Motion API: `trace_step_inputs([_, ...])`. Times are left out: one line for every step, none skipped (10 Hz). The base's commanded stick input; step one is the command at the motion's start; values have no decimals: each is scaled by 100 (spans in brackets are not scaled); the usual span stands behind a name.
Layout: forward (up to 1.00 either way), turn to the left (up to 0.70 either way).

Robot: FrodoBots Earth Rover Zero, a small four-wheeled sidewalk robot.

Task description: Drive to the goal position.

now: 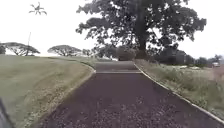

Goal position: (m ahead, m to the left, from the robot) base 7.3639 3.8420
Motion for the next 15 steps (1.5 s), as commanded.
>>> trace_step_inputs([100, 0])
trace_step_inputs([100, 0])
trace_step_inputs([100, 0])
trace_step_inputs([100, 0])
trace_step_inputs([100, 0])
trace_step_inputs([100, 0])
trace_step_inputs([100, 0])
trace_step_inputs([100, 0])
trace_step_inputs([100, 0])
trace_step_inputs([100, 0])
trace_step_inputs([100, 0])
trace_step_inputs([100, 0])
trace_step_inputs([100, 0])
trace_step_inputs([100, 0])
trace_step_inputs([100, 0])
